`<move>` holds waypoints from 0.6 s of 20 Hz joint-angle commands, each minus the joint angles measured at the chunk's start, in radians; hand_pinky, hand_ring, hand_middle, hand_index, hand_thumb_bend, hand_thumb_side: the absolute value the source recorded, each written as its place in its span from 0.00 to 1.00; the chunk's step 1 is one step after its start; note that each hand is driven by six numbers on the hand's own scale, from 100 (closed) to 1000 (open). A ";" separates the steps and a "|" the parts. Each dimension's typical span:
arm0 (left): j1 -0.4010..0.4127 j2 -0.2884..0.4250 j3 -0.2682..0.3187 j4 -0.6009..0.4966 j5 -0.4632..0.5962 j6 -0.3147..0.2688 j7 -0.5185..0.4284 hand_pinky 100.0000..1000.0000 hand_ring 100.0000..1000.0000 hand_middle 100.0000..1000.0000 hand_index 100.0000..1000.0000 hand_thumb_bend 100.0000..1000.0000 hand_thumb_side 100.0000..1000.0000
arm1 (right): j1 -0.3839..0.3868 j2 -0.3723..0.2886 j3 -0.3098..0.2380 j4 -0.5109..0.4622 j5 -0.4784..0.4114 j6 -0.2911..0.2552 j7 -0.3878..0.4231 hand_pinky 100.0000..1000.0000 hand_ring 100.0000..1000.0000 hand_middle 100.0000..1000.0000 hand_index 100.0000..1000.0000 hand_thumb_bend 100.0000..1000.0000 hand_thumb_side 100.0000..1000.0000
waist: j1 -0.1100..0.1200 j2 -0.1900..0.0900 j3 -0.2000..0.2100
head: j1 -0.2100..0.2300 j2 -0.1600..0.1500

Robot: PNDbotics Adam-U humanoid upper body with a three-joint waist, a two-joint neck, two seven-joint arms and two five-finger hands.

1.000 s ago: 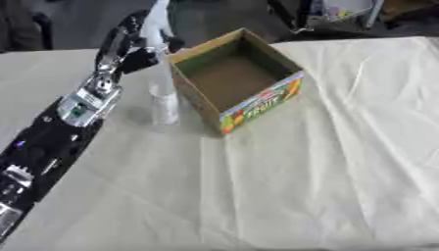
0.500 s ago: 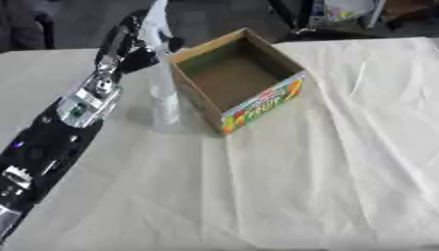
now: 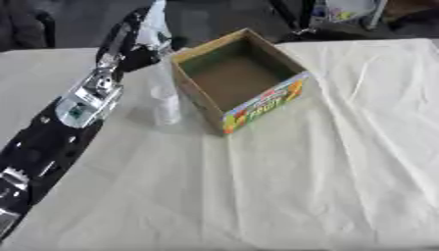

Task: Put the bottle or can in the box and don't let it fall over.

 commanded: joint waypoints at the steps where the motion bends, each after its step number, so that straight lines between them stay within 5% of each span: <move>1: -0.019 0.032 0.001 -0.020 -0.002 0.004 -0.009 0.91 0.99 0.61 0.92 0.84 0.45 | -0.002 -0.005 0.001 -0.015 0.000 -0.005 0.007 0.73 1.00 1.00 1.00 0.00 0.41 | -0.002 -0.006 0.000 | 0.003 -0.005; 12: -0.023 0.027 -0.017 -0.032 -0.002 -0.001 -0.043 0.89 0.94 0.53 0.88 0.76 0.36 | -0.003 -0.006 0.001 -0.013 -0.001 -0.004 0.007 0.73 1.00 1.00 1.00 0.00 0.41 | -0.001 -0.007 -0.004 | 0.004 -0.004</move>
